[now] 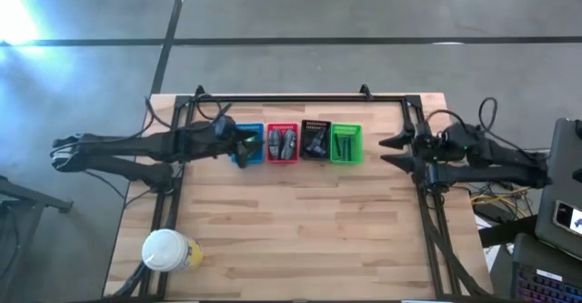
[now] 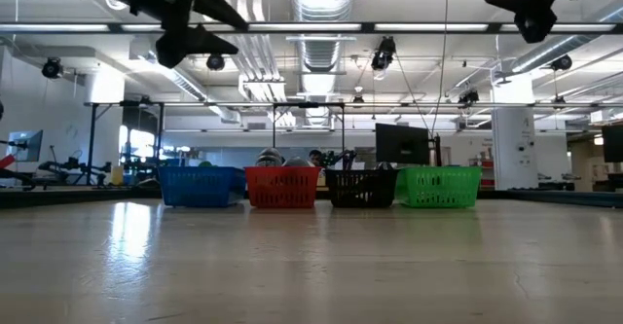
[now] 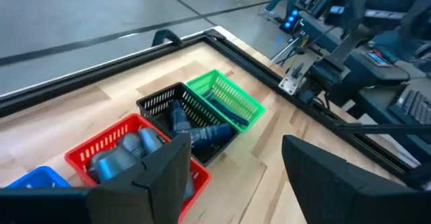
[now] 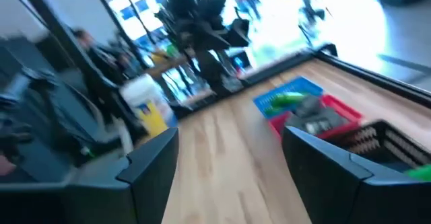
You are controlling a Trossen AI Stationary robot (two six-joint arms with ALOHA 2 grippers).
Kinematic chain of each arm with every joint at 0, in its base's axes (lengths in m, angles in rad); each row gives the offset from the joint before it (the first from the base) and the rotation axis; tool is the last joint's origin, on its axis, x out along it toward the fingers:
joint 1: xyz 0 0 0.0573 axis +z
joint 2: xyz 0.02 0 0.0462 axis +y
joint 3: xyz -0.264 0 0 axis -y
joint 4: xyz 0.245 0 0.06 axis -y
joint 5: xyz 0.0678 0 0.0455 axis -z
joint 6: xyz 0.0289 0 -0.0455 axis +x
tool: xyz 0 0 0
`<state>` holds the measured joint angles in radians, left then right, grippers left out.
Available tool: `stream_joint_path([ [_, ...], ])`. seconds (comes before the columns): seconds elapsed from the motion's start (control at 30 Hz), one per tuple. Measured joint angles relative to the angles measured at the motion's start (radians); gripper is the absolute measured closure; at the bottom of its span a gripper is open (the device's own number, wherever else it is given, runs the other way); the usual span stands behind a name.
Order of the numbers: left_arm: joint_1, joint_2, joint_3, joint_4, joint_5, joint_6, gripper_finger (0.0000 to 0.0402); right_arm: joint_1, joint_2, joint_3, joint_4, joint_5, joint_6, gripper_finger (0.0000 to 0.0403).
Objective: Pick & Place Travel size toiletries
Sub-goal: Return to Home Position
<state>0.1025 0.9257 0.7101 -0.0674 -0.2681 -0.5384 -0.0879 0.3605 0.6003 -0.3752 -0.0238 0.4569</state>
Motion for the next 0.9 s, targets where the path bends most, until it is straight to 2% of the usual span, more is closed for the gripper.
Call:
stream_joint_path([
  [0.23, 0.0, -0.168, -0.115, 0.01, 0.008, 0.077, 0.0163, 0.0, -0.217, -0.258, 0.254, -0.031, 0.046, 0.0162],
  [0.47, -0.001, -0.369, -0.242, 0.008, 0.007, 0.125, 0.0163, 0.0, -0.341, -0.412, 0.259, -0.029, 0.115, 0.0178],
  [0.73, 0.0, -0.593, -0.381, 0.005, 0.003, 0.114, 0.0163, 0.001, -0.344, -0.546, 0.262, -0.024, 0.122, 0.0182],
  [0.9, -0.001, -0.705, -0.449, 0.004, 0.002, 0.114, 0.0163, 0.0, -0.281, -0.557, 0.327, -0.01, 0.12, 0.0168],
])
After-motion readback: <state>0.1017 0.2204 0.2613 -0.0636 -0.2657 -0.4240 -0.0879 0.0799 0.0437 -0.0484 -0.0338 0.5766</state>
